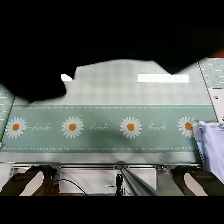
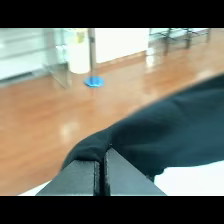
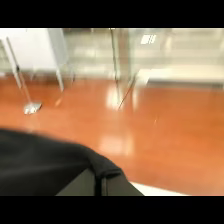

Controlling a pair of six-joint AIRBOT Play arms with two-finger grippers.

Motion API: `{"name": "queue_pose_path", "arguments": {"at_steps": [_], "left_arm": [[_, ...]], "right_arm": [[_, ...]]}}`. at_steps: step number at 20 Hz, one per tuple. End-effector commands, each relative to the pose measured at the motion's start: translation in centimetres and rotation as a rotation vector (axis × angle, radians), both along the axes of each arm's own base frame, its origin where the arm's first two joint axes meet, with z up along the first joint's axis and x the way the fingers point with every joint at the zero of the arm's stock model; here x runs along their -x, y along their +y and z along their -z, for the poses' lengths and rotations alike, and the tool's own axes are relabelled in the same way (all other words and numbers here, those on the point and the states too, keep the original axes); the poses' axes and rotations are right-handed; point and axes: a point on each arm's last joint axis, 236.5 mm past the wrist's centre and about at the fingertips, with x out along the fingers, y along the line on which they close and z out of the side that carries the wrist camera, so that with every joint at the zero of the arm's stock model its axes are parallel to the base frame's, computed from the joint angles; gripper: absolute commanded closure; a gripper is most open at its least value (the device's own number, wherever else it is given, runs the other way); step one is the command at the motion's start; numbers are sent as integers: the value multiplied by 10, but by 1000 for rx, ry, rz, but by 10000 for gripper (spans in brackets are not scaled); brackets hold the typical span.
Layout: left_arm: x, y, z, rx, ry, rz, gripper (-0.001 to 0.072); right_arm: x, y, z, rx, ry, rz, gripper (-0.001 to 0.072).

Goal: Fold the shirts.

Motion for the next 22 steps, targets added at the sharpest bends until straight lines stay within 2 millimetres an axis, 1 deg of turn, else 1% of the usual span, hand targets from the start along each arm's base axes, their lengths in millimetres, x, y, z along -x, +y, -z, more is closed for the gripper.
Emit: {"name": "queue_pose_path", "arguments": {"at_steps": [1,2,3,4,5,6,7,8,9,11,12,14,15,16,18,20,22], "left_arm": [[69,4,-6,-52,-74,-68,681],[83,7,-7,-60,-97,-91,681],[93,11,-6,-67,-113,-116,681],[97,15,-5,-73,-119,-139,681],[95,18,-1,-76,-109,-154,681],[89,19,5,-74,-87,-153,681],[76,20,15,-72,-46,-150,681],[61,23,28,-69,4,-149,681],[42,25,45,-65,69,-146,681],[0,29,94,-50,231,-135,681],[-18,24,119,-22,313,-100,681],[-57,2,174,73,463,24,680],[-74,-5,198,115,512,68,680],[-94,-7,223,157,561,79,680],[-138,-7,274,205,650,49,680],[-179,-10,320,184,707,44,680],[-214,-10,359,221,778,20,680]], "right_arm": [[74,-3,-7,47,-81,35,691],[84,-2,-4,47,-79,34,691],[93,-2,-2,49,-77,33,691],[97,-1,0,54,-71,32,691],[97,-1,7,64,-48,30,691],[94,-3,14,73,-17,36,691],[89,-4,21,76,10,36,691],[80,-4,30,76,45,35,691],[69,-5,43,80,87,31,691],[41,-7,81,92,210,24,691],[24,-7,105,87,285,19,691],[-14,-9,160,65,431,12,691],[-34,-10,187,58,494,11,690],[-56,-12,216,45,557,16,691],[-100,-18,268,24,665,32,691],[-143,-23,315,31,769,37,691],[-187,-27,355,1,820,59,691]]}}
